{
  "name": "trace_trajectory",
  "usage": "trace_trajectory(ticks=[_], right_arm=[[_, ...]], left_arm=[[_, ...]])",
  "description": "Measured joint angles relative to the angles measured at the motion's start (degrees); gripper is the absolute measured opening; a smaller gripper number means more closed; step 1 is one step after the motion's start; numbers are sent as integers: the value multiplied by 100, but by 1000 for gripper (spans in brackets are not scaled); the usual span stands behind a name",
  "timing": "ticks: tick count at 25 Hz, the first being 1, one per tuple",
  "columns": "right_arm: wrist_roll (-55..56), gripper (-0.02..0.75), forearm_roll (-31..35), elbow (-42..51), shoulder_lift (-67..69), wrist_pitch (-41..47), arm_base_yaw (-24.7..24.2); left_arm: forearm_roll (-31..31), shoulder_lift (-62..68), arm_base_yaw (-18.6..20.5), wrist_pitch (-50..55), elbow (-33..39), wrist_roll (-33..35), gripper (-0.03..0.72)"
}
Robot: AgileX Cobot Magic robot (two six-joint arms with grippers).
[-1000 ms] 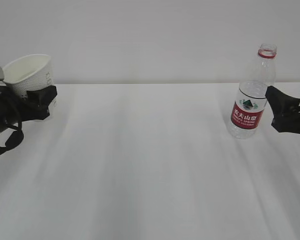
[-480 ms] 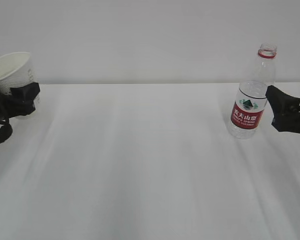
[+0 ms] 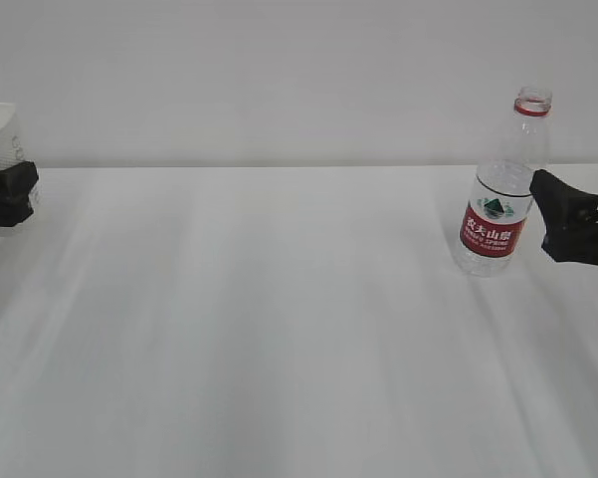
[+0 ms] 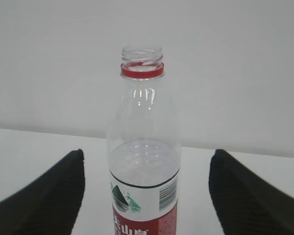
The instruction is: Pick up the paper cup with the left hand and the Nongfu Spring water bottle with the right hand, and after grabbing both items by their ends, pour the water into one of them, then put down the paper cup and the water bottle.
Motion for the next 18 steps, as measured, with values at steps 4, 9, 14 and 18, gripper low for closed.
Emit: trace_trajectory(ticks=[4, 9, 14, 18], right_arm=[[0, 594, 0, 0, 0, 0, 0], [0, 594, 0, 0, 0, 0, 0], [0, 594, 0, 0, 0, 45, 0], [0, 594, 0, 0, 0, 107, 0]], left_arm=[[0, 42, 0, -32, 0, 0, 454], [-17, 383, 0, -143, 0, 0, 454], [-27, 699, 0, -143, 0, 194, 454], [-43, 903, 0, -143, -77, 290, 454]])
